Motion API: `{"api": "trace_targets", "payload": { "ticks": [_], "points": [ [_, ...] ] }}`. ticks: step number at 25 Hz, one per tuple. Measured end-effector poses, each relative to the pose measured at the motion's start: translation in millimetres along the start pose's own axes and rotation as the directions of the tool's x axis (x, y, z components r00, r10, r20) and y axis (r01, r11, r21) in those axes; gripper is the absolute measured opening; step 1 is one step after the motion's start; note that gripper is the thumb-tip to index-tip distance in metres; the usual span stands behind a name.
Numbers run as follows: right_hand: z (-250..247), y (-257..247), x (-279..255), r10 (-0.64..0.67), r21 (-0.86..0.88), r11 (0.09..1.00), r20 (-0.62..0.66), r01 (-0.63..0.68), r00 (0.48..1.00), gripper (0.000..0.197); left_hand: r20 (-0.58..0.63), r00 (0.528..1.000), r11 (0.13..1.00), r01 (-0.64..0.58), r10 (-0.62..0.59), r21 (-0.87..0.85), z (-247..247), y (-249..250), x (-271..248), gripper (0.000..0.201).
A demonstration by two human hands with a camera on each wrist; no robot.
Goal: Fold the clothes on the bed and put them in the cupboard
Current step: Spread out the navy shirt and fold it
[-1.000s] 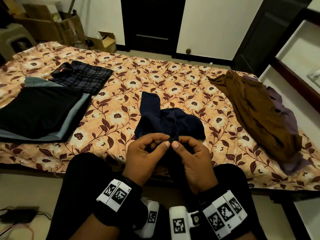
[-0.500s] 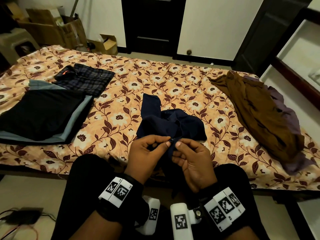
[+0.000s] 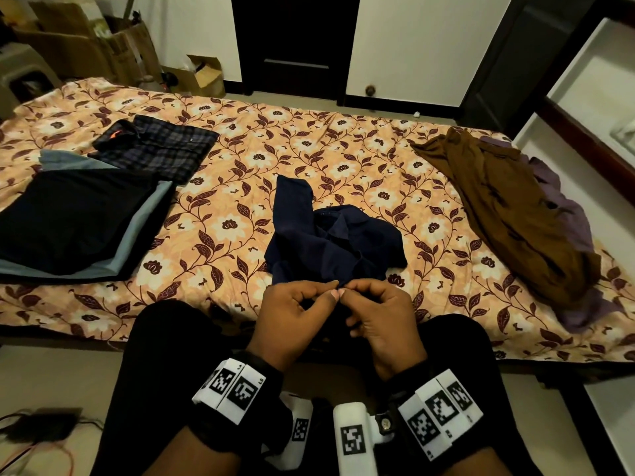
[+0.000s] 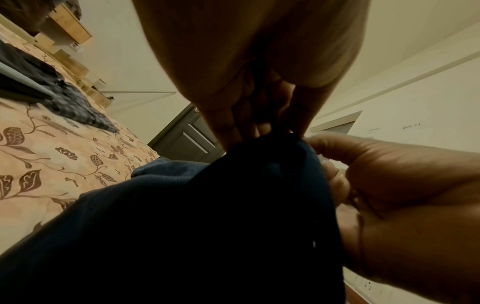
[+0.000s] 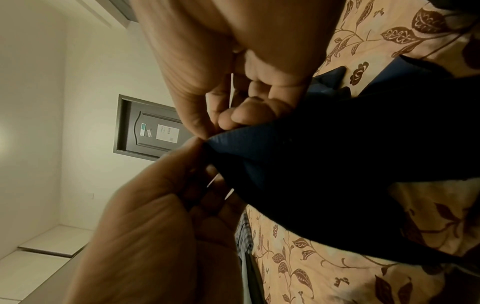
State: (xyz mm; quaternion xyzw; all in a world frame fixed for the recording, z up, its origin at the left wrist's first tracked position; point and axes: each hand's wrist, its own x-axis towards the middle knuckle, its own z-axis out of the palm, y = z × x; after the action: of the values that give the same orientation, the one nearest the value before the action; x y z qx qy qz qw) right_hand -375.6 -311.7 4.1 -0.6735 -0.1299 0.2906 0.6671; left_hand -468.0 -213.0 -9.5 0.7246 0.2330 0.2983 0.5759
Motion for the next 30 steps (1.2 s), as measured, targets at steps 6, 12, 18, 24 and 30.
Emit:
{"api": "trace_targets", "payload": {
  "ticks": [6, 12, 18, 24, 30],
  "points": [
    [0, 9, 6, 0.046, 0.028, 0.999, 0.004, -0.046, 0.999, 0.005, 0.075, 0.99, 0.975, -0.129, 0.117, 0.18, -3, -9, 4, 0.032],
    [3, 12, 4, 0.044, 0.018, 0.999, 0.066, -0.045, 0.997, 0.009, -0.055, 0.996, 0.955, -0.055, 0.075, 0.292, -5, -12, 6, 0.025],
    [5, 18, 6, -0.031, -0.053, 0.998, 0.172, 0.041, 0.985, 0.012, -0.126, 0.991, 0.985, 0.064, -0.044, 0.16, -7, -15, 8, 0.012],
    [3, 29, 13, -0.269, -0.275, 0.912, 0.159, 0.304, 0.95, 0.016, 0.054, 0.997, 0.998, 0.058, -0.057, -0.009, -15, -18, 8, 0.012],
    [0, 25, 11, -0.097, -0.058, 0.992, 0.225, 0.113, 0.97, 0.012, 0.093, 0.993, 0.998, 0.066, -0.067, 0.015, -16, -20, 10, 0.009]
  ]
}}
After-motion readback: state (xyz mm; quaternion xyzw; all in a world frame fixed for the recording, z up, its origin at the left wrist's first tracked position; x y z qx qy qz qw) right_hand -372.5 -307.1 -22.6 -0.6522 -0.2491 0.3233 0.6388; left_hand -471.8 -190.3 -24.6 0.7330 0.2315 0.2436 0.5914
